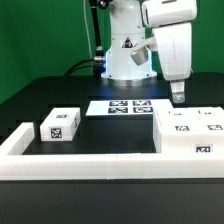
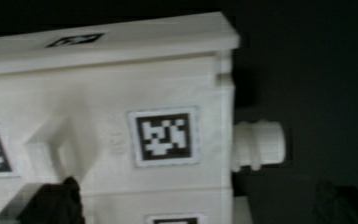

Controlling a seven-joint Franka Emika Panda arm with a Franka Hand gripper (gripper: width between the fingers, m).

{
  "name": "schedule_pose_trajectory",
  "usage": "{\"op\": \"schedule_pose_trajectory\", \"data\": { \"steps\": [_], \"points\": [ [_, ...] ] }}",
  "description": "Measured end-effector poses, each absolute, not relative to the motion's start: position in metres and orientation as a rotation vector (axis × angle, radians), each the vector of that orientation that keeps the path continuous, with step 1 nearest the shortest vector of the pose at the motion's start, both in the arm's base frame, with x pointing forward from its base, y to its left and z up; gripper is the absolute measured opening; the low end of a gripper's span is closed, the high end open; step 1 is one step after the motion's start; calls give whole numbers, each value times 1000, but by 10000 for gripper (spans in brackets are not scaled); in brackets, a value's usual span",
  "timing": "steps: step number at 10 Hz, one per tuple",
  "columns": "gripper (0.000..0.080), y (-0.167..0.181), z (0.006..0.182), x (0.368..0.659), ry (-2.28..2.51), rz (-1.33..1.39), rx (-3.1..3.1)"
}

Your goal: Assemble cabinet

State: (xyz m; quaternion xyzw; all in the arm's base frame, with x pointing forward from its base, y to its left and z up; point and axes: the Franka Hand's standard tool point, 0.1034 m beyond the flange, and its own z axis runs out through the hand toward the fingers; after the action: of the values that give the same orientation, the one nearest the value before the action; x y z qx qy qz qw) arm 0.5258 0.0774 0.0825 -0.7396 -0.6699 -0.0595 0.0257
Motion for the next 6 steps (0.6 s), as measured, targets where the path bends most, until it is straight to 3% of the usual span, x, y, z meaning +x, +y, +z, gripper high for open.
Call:
{"op": "schedule_pose_trajectory", "data": {
  "steps": [2, 6],
  "points": [
    [649, 76, 84, 507, -2023, -185, -2341],
    [649, 78, 83, 507, -1815, -180, -2488]
  ]
}}
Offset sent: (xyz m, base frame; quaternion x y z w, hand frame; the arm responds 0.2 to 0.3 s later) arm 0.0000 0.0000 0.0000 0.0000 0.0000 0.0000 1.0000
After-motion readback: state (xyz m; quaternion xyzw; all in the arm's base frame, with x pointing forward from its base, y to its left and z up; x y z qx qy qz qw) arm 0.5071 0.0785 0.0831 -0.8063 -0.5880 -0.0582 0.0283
